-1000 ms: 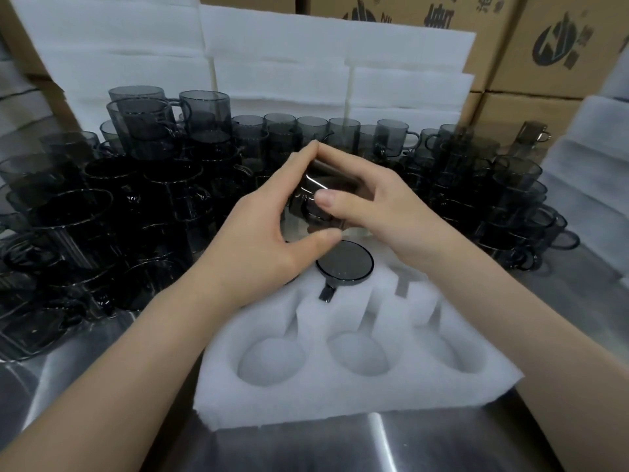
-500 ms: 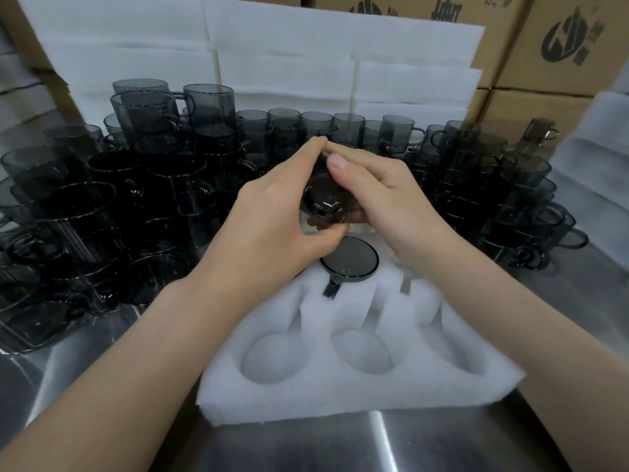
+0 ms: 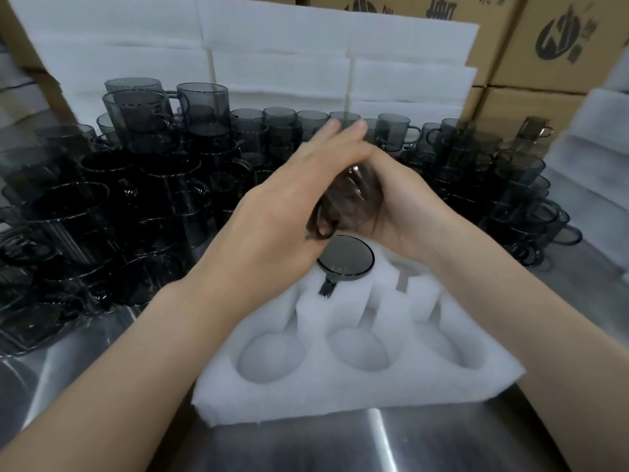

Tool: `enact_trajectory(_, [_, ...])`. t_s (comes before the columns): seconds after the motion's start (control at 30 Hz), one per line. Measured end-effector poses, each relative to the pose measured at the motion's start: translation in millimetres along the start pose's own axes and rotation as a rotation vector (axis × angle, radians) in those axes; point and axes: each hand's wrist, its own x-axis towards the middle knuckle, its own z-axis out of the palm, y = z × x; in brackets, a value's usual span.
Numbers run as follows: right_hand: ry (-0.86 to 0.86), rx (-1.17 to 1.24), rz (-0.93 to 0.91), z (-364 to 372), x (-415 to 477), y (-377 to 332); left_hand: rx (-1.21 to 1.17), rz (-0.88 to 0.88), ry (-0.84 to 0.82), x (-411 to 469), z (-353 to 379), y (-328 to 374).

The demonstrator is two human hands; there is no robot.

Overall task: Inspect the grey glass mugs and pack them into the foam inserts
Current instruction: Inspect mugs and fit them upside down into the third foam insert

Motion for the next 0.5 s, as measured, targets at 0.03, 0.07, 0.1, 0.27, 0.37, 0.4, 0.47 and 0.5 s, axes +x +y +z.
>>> enact_trajectory(0.03, [-0.034, 0.012, 0.002, 0, 0, 0, -0.027, -0.031, 0.009, 0, -1, 0])
enact_trajectory(0.07, [-0.056, -0.003, -0.004, 0, 0, 0, -0.048, -0.069, -0.001, 1, -1, -2])
enact_trajectory(0.1, [-0.063, -0.032, -0.014, -1, 1, 1, -0.058, -0.109, -0.031, 1, -2, -3])
enact_trajectory(0.27, [-0.056, -0.069, -0.129, -3, 1, 7, -0.051, -0.239, -0.121, 1, -1, -5])
enact_trajectory(0.37, [-0.08, -0.121, -0.148, -6, 3, 10, -0.022, -0.244, -0.109, 1, -2, -4])
enact_trajectory(0.4, [-0.08, -0.123, -0.143, -7, 4, 10, -0.024, -0.23, -0.118, 1, -2, -4])
enact_trajectory(0.47, [-0.085, -0.124, -0.126, -9, 5, 9, -0.046, -0.19, -0.136, 1, -3, -3])
enact_trajectory(0.5, [-0.095, -0.127, -0.116, -9, 5, 8, -0.055, -0.171, -0.143, 1, -4, -3])
